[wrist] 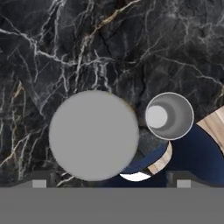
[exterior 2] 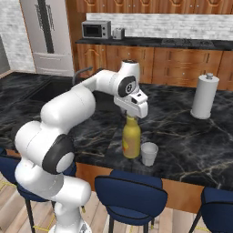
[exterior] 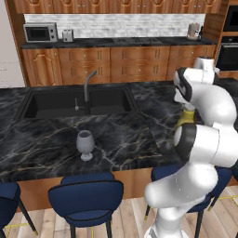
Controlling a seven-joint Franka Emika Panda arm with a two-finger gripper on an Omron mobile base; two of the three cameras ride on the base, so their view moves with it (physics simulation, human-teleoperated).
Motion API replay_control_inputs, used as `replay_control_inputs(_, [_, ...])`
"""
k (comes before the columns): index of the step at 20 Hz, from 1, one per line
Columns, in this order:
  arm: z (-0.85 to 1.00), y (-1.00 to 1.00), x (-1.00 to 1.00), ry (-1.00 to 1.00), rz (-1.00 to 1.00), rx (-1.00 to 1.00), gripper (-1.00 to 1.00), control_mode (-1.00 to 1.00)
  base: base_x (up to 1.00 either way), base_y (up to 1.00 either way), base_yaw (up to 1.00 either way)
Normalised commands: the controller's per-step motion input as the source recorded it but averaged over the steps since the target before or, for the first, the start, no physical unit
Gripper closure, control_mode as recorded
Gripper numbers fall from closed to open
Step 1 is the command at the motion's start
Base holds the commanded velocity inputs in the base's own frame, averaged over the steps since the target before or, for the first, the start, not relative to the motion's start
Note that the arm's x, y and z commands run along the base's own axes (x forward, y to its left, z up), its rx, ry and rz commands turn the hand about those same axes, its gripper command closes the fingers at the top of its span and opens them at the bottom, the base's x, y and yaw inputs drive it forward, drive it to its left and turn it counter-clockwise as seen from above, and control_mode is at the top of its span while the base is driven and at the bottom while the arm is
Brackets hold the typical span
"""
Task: There is a wine glass and glass cup on the dining counter. Place the wine bottle next to the wine glass and the juice bottle next to the glass cup.
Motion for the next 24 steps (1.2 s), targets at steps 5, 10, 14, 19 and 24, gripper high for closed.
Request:
replay_control_inputs(5, [0.09,0.05,-0.24,-0.15,0.01,0.00,-1.00,-1.00,0.00,0.00,0.00])
replay_control_inputs(10, [0.08,0.01,-0.38,-0.13,0.03,0.00,-1.00,-1.00,0.00,0.00,0.00])
replay_control_inputs(14, [0.03,0.01,-0.49,-0.05,0.07,0.00,-1.00,-1.00,0.00,0.00,0.00])
replay_control_inputs(19, [0.06,0.06,-0.49,0.00,0.18,-0.05,-1.00,-1.00,0.00,0.00,0.00])
replay_control_inputs(24, [0.11,0.14,-0.49,-0.01,0.30,-0.12,-1.00,-1.00,0.00,0.00,0.00])
